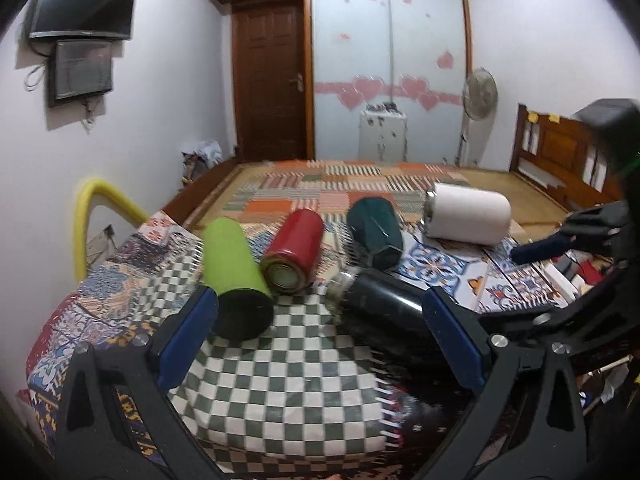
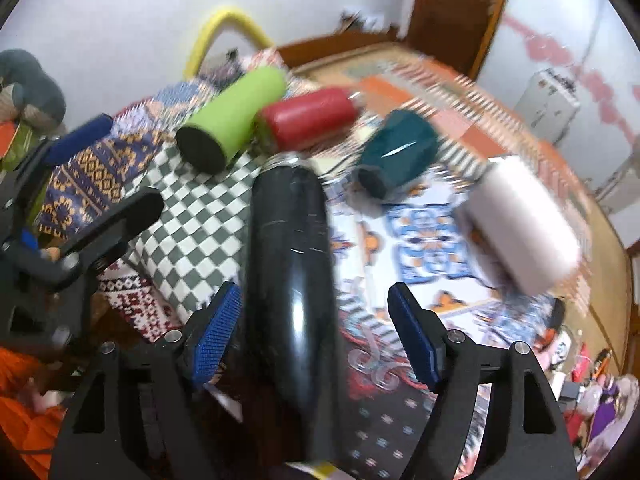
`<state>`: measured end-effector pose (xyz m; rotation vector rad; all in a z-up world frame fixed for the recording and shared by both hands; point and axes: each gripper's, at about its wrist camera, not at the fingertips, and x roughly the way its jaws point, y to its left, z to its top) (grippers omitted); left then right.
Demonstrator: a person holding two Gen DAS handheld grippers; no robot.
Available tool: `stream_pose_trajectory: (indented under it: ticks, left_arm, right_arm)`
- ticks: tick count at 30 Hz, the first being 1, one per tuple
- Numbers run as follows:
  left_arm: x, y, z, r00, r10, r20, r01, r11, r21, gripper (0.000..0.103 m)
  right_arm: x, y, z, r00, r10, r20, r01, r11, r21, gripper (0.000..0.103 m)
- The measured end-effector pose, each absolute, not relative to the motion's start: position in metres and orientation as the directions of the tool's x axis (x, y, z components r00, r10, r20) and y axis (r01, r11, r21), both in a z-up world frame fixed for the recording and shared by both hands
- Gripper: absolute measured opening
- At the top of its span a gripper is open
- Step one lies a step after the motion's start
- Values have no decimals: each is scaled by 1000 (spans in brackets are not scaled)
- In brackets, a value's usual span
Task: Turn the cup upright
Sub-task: 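Bring the left gripper to the thermos and grasp it while the right gripper releases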
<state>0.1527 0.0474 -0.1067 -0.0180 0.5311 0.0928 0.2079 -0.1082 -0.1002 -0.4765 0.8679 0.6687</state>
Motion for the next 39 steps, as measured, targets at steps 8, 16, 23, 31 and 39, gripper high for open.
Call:
stream_pose_trajectory:
  ticks: [8,16,23,31,39]
  left_arm:
    - [189,18,-107,780,29,-625,-14,999,29,103]
    - [229,13,-128,648,-12,-762,2,1000,-14,103]
    - [246,13,-138,586,-57,-808,-15,997,-82,103]
    - [257,-4,-151,577,-11,-816,-13,1000,-22,102]
    - [260,-17,-147,612,-35,-790,87,996,23,83]
  right_arm:
    - [194,-171,-80,679,331,-656,-556,815,-164,74]
    - [179,-207,-74,793,345,-502,-447,889,-96,80]
    - [169,-220,-81,810,411,-419,-453,891,-3,84]
    - [173,-224,-92,792,459,-403,-477,877,61,84]
    - [173,-224,-102,783,462,-416,-483,873,61,84]
